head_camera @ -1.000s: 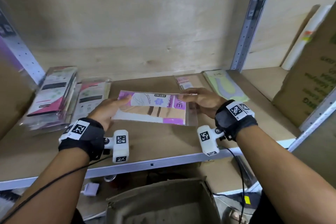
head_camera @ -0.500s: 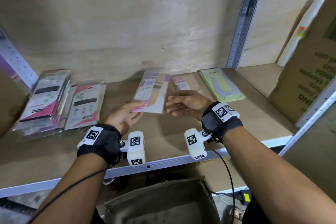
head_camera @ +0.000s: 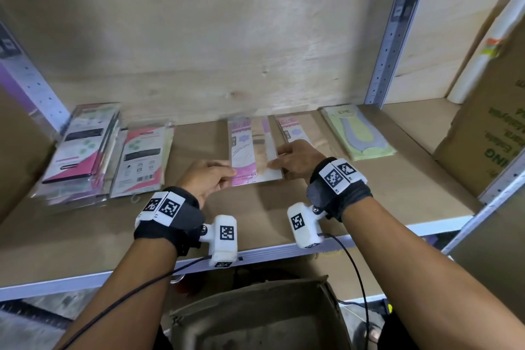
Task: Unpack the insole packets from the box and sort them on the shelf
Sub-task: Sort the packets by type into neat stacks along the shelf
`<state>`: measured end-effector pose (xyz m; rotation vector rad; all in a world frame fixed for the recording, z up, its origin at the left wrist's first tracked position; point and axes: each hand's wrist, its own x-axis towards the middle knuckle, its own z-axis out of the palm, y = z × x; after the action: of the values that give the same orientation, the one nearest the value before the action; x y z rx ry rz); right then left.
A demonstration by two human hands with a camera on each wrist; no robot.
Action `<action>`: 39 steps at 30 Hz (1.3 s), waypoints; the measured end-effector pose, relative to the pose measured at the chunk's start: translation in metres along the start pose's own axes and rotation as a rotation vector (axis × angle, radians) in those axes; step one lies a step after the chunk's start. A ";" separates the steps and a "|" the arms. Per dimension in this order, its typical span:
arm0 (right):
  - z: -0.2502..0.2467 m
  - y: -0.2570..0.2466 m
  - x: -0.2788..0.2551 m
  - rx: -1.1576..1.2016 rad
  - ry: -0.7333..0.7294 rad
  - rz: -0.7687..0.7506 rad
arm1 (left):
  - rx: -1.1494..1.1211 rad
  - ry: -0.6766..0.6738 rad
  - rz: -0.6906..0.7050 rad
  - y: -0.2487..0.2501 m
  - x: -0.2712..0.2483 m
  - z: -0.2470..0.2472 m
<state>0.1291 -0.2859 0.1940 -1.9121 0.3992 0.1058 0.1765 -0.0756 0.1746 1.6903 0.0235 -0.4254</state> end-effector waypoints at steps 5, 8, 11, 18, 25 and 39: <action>0.004 -0.003 0.001 -0.055 0.007 0.067 | 0.071 0.042 -0.019 -0.003 0.002 -0.002; 0.004 -0.004 0.001 -0.189 0.048 0.055 | 0.070 0.043 -0.033 -0.003 0.002 -0.002; 0.002 -0.006 -0.003 -0.284 0.092 0.023 | 0.078 0.045 -0.055 -0.002 0.000 -0.002; 0.005 -0.009 -0.008 -0.390 0.056 0.002 | 0.106 0.024 -0.056 0.002 -0.004 0.003; 0.009 -0.007 -0.007 -0.389 0.021 -0.023 | 0.158 0.012 -0.020 0.005 -0.003 0.008; 0.011 -0.011 -0.004 -0.349 0.017 -0.039 | 0.154 0.032 0.024 0.010 0.005 0.011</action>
<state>0.1302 -0.2715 0.2010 -2.2646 0.3721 0.1405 0.1804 -0.0889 0.1815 1.8469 -0.0065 -0.3898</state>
